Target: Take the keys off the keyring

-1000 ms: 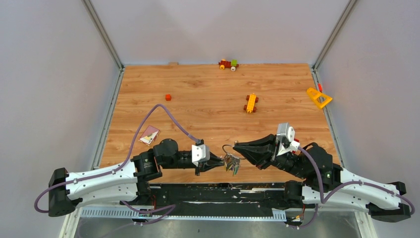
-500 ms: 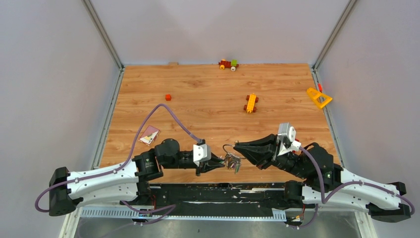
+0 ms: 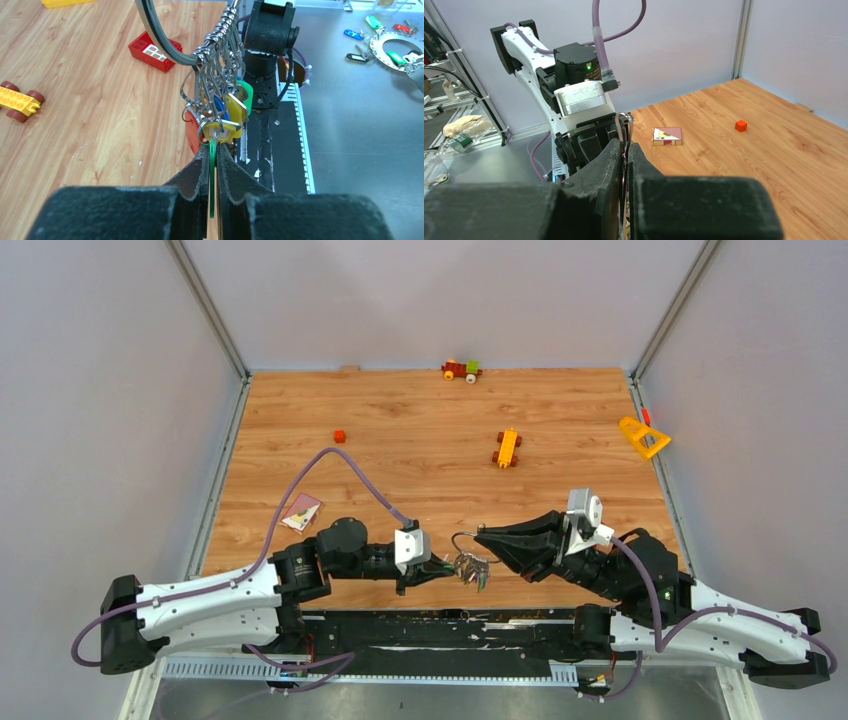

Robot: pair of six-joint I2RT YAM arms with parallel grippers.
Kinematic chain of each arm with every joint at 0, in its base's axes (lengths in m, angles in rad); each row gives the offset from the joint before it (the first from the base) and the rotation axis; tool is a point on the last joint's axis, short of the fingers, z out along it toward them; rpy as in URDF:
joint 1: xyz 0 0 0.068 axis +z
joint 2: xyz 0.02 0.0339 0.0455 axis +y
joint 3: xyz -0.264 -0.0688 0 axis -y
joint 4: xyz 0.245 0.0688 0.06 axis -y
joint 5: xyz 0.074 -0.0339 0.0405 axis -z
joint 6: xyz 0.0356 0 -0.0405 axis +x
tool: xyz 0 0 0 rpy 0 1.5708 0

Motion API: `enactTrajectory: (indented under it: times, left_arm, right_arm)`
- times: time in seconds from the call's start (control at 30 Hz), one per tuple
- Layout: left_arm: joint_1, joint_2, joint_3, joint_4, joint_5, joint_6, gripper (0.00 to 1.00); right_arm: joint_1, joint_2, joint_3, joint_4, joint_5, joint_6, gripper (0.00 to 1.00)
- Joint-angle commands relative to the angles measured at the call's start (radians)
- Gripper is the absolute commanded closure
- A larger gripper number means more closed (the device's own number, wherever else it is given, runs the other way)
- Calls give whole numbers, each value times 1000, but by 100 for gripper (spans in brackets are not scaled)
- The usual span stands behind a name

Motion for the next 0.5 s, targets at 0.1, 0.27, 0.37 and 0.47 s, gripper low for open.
enactTrajectory:
  times: [0.1, 0.27, 0.37, 0.47]
  left_arm:
    - [-2, -45, 88, -174, -37, 53, 100]
    - [-2, -75, 180, -349, -92, 127, 100]
    - [-2, -80, 255, -460, -131, 179, 100]
    - [-2, -77, 337, -553, -153, 226, 100]
  right_arm:
    - [0, -23, 23, 79, 6, 8, 100]
    - [0, -27, 19, 64, 13, 6, 100]
    - [0, -28, 12, 62, 17, 6, 100]
    - [-1, -30, 8, 62, 19, 6, 100]
